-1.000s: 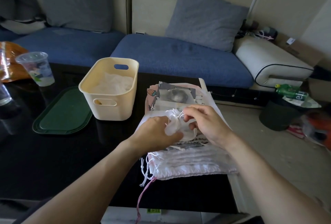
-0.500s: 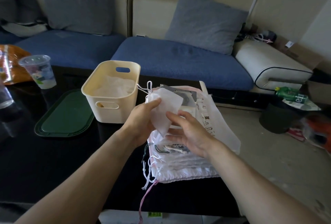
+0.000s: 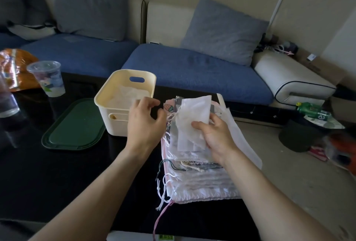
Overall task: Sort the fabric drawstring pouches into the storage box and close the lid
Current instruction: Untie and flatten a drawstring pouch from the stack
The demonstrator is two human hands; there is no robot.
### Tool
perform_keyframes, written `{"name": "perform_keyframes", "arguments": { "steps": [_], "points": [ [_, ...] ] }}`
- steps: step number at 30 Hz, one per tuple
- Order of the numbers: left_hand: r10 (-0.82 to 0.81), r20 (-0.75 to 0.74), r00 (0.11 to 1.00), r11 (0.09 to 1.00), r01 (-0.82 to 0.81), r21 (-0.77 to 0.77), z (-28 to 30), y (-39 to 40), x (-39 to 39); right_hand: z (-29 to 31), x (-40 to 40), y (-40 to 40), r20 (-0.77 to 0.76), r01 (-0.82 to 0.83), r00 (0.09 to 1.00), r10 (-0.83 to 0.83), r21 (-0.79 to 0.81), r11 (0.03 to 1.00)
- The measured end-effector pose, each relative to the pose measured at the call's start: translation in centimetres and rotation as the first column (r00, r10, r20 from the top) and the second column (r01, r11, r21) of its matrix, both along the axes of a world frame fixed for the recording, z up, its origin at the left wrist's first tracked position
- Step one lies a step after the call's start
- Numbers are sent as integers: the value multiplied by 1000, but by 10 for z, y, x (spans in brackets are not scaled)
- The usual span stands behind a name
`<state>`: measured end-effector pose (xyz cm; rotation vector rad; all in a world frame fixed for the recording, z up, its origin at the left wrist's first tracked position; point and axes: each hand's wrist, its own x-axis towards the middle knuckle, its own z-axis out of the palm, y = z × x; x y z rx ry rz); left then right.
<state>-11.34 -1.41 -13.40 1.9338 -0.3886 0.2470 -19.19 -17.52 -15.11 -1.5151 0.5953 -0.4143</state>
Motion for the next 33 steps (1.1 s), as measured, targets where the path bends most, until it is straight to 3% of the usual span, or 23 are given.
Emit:
{"name": "perform_keyframes", "arguments": {
  "steps": [3, 7, 11, 17, 22, 27, 31, 33],
  "points": [
    [143, 131, 981, 965, -168, 202, 1, 13, 20, 12, 9, -2, 33, 27, 999, -24, -90, 996],
    [198, 34, 980, 864, -191, 467, -2, 31, 42, 33, 40, 2, -7, 54, 998, -57, -207, 977],
    [187, -72, 980, 794, -108, 598, -2, 42, 59, 72, 91, 19, -28, -53, 999, 46, -474, 879],
    [144, -92, 985, 803, -63, 593, -3, 47, 67, 107, 185, 55, -238, -291, 957, 168, -738, 609],
    [121, -76, 990, 830, -59, 554, -11, 51, 73, 83, 244, 81, -456, -510, 860, 230, -742, 434],
    [119, -73, 990, 825, -58, 562, -12, 52, 76, 41, 270, 79, -721, -716, 692, 36, -679, 159],
    [112, -92, 989, 828, -42, 560, -11, 51, 77, 35, 266, 72, -582, -580, 813, -22, -813, 49],
    [117, -104, 988, 826, -39, 562, -10, 51, 76, 38, 264, 72, -480, -485, 875, 68, -867, 114]
  ]
}}
